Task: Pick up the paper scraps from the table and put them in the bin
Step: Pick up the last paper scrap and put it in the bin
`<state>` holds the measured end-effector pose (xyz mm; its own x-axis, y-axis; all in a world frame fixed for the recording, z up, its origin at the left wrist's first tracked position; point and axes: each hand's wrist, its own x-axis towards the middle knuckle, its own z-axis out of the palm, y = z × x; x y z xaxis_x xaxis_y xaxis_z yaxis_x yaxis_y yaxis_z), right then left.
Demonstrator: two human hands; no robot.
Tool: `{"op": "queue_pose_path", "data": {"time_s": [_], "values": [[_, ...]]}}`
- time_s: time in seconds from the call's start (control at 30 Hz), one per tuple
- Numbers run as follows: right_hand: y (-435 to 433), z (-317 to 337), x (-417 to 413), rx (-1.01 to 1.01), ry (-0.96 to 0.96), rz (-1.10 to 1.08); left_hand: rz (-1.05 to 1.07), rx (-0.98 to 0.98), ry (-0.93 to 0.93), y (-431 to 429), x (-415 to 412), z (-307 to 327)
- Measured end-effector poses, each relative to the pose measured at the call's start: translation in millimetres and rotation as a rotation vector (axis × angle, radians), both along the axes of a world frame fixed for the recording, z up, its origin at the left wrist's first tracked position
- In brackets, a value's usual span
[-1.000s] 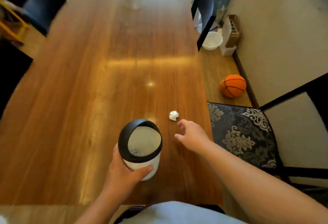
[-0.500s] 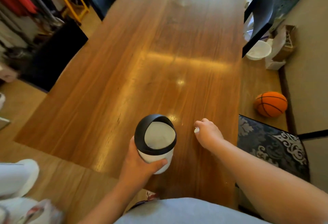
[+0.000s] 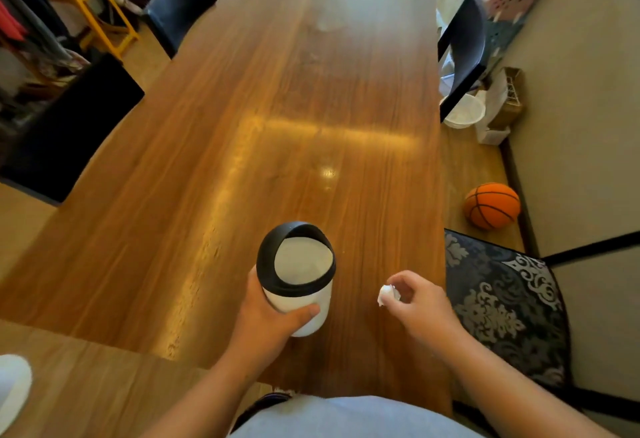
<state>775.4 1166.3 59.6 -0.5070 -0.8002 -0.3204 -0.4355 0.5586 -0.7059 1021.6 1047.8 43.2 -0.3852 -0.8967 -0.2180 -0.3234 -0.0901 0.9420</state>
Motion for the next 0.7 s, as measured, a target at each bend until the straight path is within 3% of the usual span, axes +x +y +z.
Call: {"op": "queue_pose_path", "data": {"time_s": [0.2,0.3,0.37,0.47,0.6,0.7], "values": [[-36.6,136.1,-10.9,-0.563,0.016,-0.141,-0.055,-0.004,0.028,-10.3,-9.3,4.6],[-48.7,166.1,10.4,-0.762,0.093,-0.151,-0.081,-0.024,0.036,-12.1,-13.7,9.3],[-59.6,157.3,31.0,-0.676,0.139,-0.070,-0.091,-0.041,0.047,-12.3,-15.7,12.5],[-65.6,124.0,59.0,-0.285,0.214,0.226,-0.100,-0.054,0.071,-12.0,-14.5,14.0],[-57.7,91.0,51.8,-0.311,0.189,0.150,-0.070,-0.040,0.065,-14.6,-2.8,11.9],[-52.1,56.8,36.1,-0.152,0.199,0.154,-0.028,-0.036,0.041,-18.7,10.2,7.7]]}}
